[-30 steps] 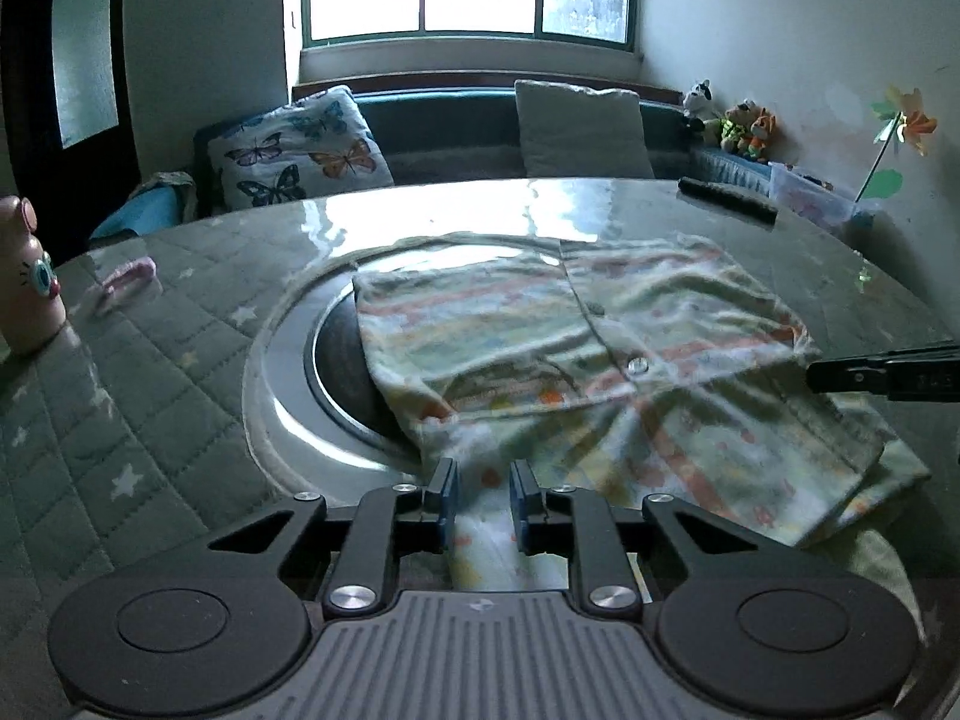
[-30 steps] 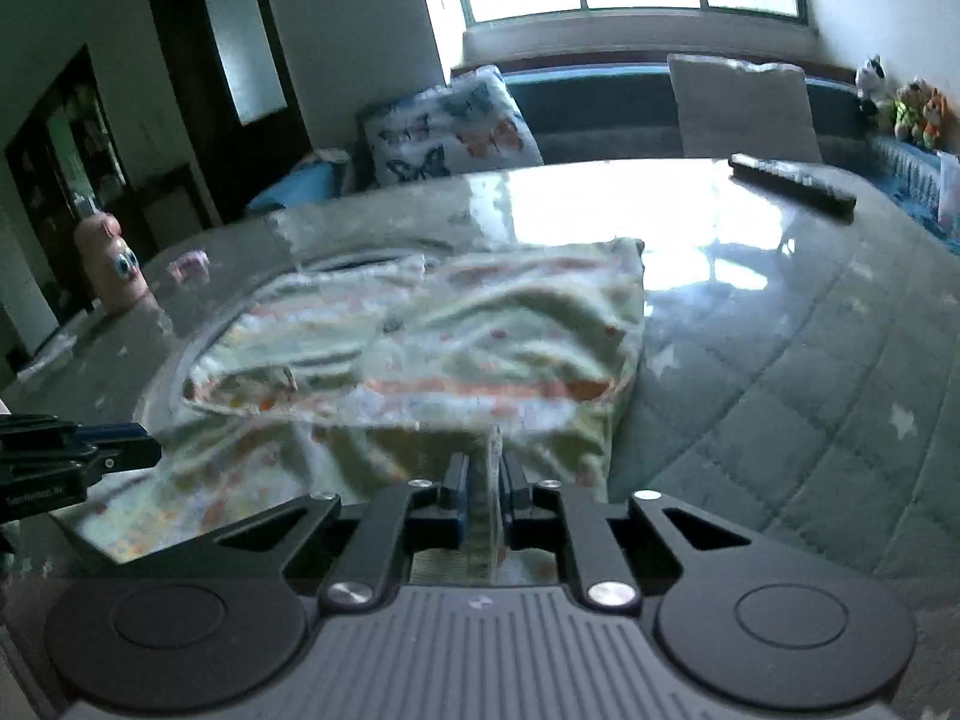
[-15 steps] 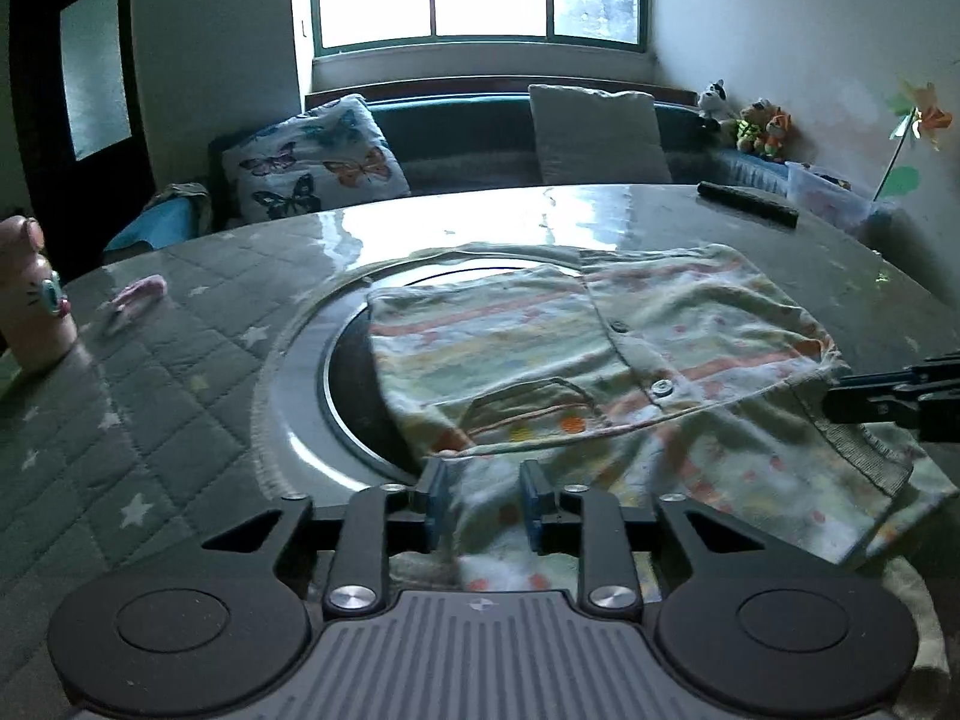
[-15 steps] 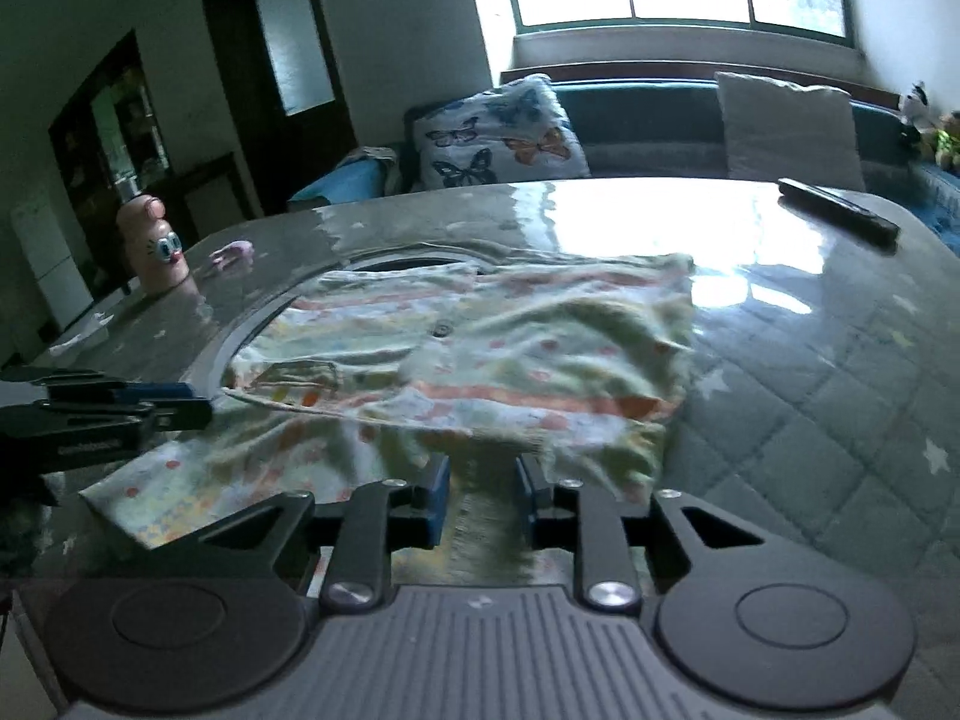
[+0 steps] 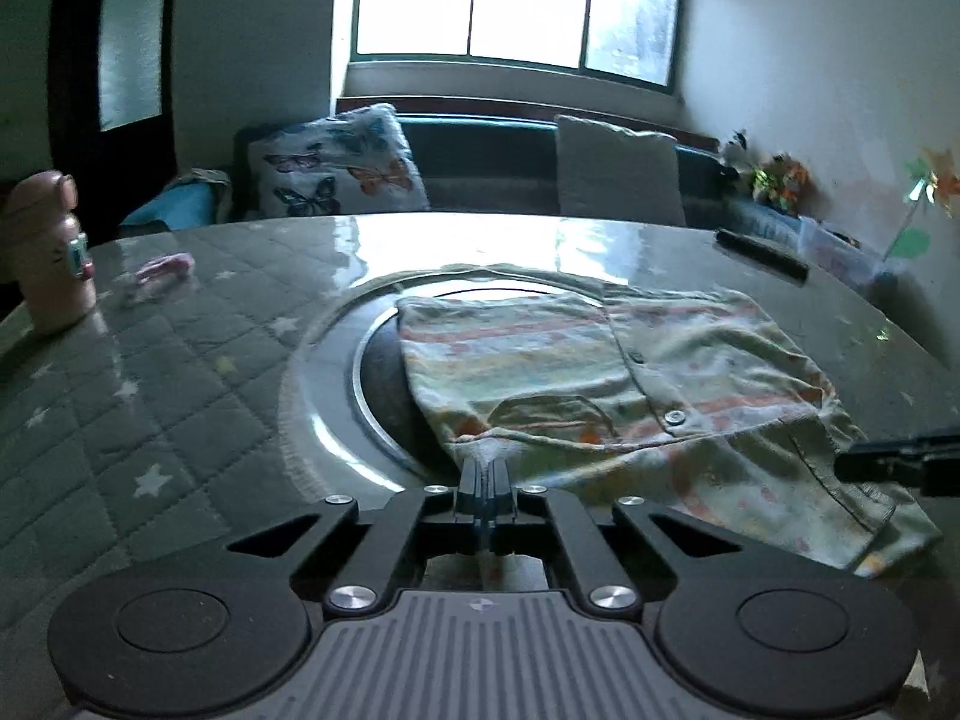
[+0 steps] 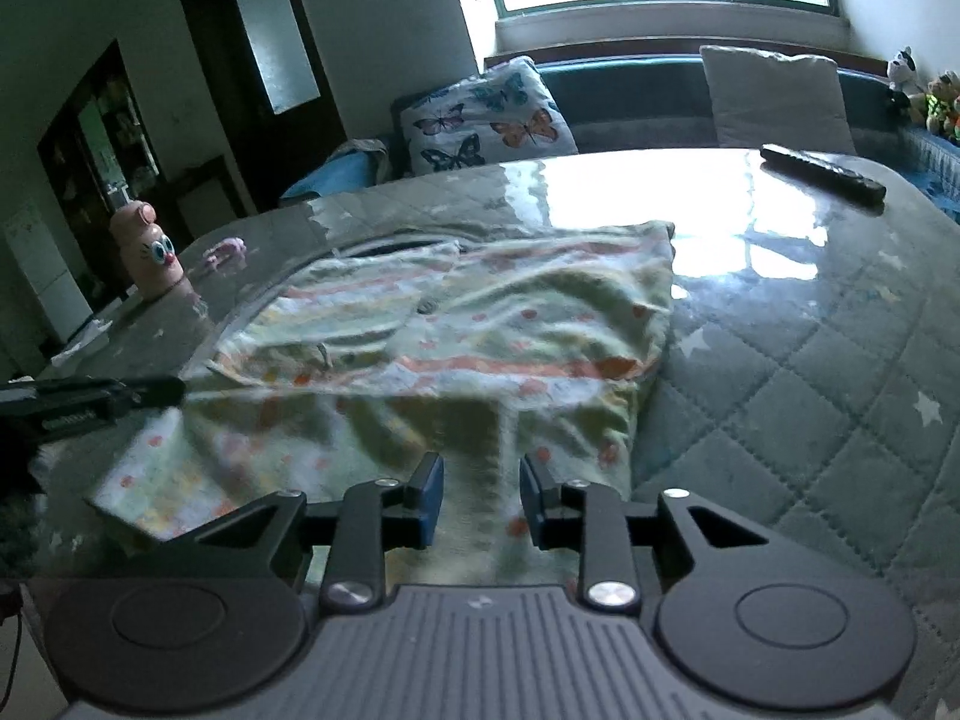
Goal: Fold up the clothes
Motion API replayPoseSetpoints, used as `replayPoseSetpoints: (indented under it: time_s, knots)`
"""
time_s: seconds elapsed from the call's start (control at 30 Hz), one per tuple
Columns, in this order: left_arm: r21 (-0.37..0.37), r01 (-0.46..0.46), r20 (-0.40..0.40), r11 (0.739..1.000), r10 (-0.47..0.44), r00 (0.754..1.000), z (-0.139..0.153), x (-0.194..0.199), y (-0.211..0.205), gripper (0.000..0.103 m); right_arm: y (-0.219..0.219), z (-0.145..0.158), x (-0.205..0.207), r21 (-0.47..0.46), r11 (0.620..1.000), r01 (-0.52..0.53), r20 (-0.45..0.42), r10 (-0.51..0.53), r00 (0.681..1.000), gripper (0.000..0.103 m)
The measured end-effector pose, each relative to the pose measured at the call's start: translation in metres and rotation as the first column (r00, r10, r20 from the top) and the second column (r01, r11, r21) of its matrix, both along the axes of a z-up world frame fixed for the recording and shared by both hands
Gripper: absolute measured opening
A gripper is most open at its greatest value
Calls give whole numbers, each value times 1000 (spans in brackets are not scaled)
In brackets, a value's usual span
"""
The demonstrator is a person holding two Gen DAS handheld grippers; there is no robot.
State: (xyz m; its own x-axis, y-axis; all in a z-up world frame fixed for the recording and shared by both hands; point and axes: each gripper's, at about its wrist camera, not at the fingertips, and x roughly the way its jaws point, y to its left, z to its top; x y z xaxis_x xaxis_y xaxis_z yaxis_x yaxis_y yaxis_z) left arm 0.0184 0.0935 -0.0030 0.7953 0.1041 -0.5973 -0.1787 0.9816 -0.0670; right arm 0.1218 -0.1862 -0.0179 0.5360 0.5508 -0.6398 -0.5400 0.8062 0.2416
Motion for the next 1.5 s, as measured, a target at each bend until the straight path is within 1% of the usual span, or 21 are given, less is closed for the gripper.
replayPoseSetpoints:
  time_s: [0.07,0.13,0.2,0.27,0.37,0.47,0.57,0.6,0.67,0.77,0.83,0.9,1.0,1.1,1.2,1.33,1.4,1.47,1.5]
  knots:
    - [1,-24,-33,1000,24,999,-5,1,5,1,-3,-5,1,6,1000,2,-15,-2,1000,27]
    - [-8,-47,-65,999,46,997,-9,2,10,2,-5,-4,2,7,1000,4,-14,-3,1000,27]
    - [-17,-49,-51,999,49,998,-3,2,10,2,-6,0,2,11,1000,4,-9,-4,1000,27]
    - [-14,-35,-15,999,35,999,7,1,6,2,-5,4,3,12,1000,-3,8,3,1000,27]
    - [7,21,9,1000,-21,1000,14,10,-7,3,2,6,7,8,1000,-13,14,13,1000,27]
    - [20,63,-22,998,-62,998,6,24,-16,4,10,2,7,-10,999,-30,-2,30,1000,27]
    - [60,92,-50,994,-89,995,-5,28,-22,4,10,0,1,-37,999,-36,-15,35,999,27]
    - [74,102,-60,992,-98,993,-8,29,-24,5,8,-1,-3,-45,998,-39,-16,38,999,25]
    - [104,112,-61,988,-106,993,-9,27,-29,5,5,-2,-9,-63,997,-46,-10,45,999,22]
    - [100,134,-44,986,-130,991,-4,18,-34,5,3,2,-20,-100,993,-62,10,63,998,22]
    - [102,164,-31,981,-161,986,0,11,-41,5,0,9,-25,-90,994,-61,24,64,998,22]
    - [112,211,-30,971,-209,977,1,5,-51,5,0,15,-28,-72,995,-67,46,70,996,22]
    - [133,288,-40,948,-285,958,0,-3,-68,5,5,18,-29,-44,995,-89,68,92,993,23]
    - [143,340,-61,930,-334,940,-4,-11,-76,6,11,13,-26,-31,993,-118,50,119,992,23]
    - [154,383,-80,911,-375,924,-7,-20,-82,6,13,1,-25,-52,989,-136,-1,136,991,23]
    - [170,409,-89,896,-400,912,2,-35,-79,7,5,4,-34,-73,986,-151,8,152,988,23]
    - [197,435,-102,879,-423,901,4,-45,-78,7,1,6,-38,-85,984,-158,12,160,987,23]
    - [228,472,-120,851,-457,882,4,-54,-82,10,-2,8,-42,-97,981,-166,17,168,986,23]
    - [246,490,-129,836,-473,871,3,-59,-84,21,-4,9,-44,-103,980,-170,19,172,985,23]
